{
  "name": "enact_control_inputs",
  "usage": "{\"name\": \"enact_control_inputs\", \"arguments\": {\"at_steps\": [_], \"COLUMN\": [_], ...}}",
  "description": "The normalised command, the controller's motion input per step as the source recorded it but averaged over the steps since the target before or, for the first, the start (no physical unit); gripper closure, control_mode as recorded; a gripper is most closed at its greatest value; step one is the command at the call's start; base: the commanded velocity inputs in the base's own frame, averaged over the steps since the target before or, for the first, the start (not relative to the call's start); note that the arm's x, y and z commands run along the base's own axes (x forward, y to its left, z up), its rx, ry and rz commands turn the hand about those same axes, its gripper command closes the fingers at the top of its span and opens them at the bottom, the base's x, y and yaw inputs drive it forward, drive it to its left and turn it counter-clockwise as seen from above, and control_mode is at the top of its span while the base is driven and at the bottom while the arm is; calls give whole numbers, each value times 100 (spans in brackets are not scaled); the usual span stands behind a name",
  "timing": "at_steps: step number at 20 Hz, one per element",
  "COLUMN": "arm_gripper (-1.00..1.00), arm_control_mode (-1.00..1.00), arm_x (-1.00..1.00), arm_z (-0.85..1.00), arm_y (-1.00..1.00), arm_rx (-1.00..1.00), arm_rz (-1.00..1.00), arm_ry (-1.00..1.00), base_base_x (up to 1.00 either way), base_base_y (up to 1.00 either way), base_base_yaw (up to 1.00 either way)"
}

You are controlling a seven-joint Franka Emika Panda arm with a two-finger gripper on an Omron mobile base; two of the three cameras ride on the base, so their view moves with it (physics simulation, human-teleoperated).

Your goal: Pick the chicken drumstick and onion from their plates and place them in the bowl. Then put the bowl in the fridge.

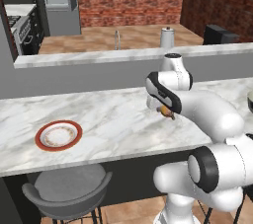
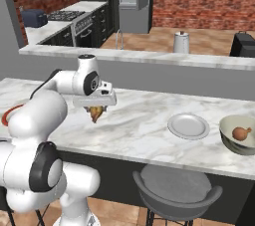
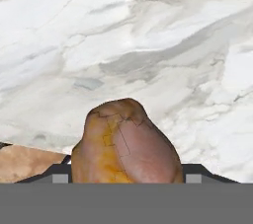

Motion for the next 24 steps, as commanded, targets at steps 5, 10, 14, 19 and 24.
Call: {"name": "enact_control_inputs", "arguments": {"at_steps": [5,10,14,19,24], "arm_gripper": [100,100,100,100,100], "arm_control_mode": [-100,-100,-100,-100,-100], "arm_x": [0,0,0,0,-3], "arm_z": [0,3,11,13,9], "arm_y": [-68,-71,-70,-68,-67], "arm_rx": [0,0,0,0,0], "arm_rz": [-39,-36,-36,-37,-36], "arm_ry": [11,13,15,15,8], "base_base_x": [0,0,0,0,0], "base_base_y": [0,0,0,0,0], "base_base_yaw": [0,0,0,0,0]}}
